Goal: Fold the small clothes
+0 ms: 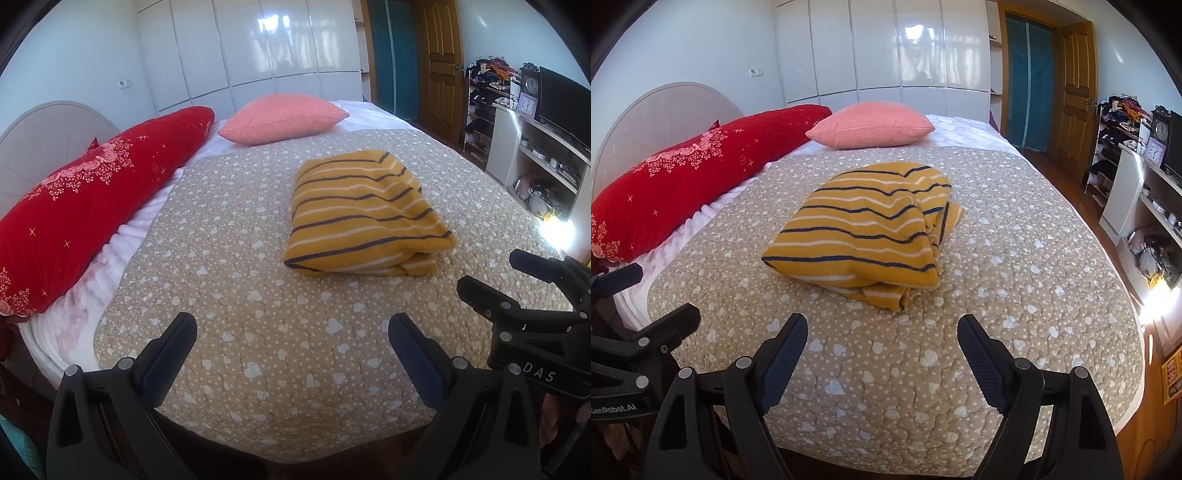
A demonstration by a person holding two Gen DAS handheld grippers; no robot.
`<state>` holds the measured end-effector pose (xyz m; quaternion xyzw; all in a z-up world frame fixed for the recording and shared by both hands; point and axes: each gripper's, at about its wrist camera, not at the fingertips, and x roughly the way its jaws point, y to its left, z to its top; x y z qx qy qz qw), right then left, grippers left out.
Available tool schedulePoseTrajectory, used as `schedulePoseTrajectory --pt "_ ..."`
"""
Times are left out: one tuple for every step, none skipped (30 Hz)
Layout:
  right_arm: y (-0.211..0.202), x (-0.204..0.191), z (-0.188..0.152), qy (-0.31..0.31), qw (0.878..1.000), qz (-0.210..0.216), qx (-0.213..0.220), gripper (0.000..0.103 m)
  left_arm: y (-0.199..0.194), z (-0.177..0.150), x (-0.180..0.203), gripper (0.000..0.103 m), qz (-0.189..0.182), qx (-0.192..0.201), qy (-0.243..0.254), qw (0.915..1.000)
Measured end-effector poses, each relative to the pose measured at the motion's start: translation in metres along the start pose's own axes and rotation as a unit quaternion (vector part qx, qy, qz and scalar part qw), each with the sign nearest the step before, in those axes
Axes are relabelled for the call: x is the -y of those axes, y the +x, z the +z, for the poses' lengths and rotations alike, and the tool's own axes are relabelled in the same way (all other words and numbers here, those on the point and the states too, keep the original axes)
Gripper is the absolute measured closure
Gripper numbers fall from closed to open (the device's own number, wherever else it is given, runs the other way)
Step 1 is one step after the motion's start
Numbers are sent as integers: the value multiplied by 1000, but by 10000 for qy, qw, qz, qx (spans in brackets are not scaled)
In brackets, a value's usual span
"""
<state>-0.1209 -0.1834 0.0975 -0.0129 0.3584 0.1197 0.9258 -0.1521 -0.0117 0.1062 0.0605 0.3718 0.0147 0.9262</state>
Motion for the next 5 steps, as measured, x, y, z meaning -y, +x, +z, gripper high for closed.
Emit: schedulePoseTrajectory --pt "3 -2 0 -15 10000 2 -18 16 2 0 0 0 -20 -14 3 10000" --pt "5 -2 0 -15 10000 -3 -29 16 6 -1 0 0 -58 -34 5 10000" --pt "8 -3 0 -2 10000 -6 -44 16 9 -1 0 0 -75 -53 2 10000" --pt "13 -2 0 34 10000 6 -84 16 13 -1 0 0 -75 -92 -6 9999" --pt "16 -2 -1 63 9999 17 -124 16 18 -2 0 0 -78 -141 -15 9999"
